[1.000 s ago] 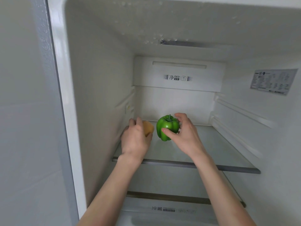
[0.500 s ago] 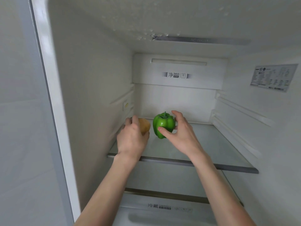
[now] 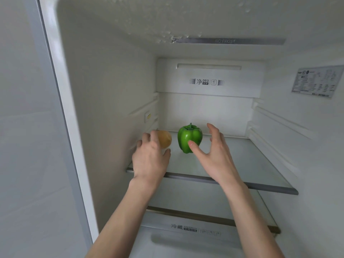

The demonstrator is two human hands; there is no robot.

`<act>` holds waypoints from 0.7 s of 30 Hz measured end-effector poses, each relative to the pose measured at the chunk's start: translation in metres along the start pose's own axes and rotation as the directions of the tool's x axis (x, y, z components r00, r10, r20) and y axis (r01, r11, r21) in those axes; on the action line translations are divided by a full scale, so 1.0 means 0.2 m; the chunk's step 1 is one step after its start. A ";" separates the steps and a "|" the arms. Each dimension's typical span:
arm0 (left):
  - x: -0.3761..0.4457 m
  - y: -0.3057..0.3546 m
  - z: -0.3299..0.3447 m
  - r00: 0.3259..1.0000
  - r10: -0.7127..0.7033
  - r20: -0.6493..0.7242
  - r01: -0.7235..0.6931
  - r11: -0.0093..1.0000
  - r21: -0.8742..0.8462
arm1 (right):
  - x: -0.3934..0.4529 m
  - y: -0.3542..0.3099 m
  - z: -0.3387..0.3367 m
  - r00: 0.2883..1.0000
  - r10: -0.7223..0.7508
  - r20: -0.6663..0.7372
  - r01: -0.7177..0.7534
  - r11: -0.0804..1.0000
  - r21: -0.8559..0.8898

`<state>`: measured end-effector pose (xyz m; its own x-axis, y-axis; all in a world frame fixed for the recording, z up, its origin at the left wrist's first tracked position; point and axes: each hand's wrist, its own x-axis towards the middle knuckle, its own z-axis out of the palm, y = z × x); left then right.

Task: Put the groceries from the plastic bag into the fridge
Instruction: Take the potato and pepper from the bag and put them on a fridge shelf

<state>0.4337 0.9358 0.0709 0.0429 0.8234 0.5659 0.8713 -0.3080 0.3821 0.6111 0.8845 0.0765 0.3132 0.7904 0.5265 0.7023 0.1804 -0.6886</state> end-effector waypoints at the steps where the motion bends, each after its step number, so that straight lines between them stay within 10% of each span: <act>1: -0.02 0.00 -0.01 1.000 -0.002 -0.005 0.002 1.000 0.006 | -0.03 -0.01 -0.01 1.000 -0.012 -0.023 0.011 1.000 -0.015; 21: -0.74 -0.19 -0.37 0.990 0.100 -0.101 -0.098 0.995 0.029 | -0.63 -0.10 0.08 0.960 -0.277 0.038 0.279 0.947 -0.159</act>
<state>0.3571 0.7903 0.0269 0.0804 0.7358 0.6724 0.8767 -0.3732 0.3036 0.5471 0.7912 0.0154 0.0822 0.7311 0.6773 0.8541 0.2985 -0.4259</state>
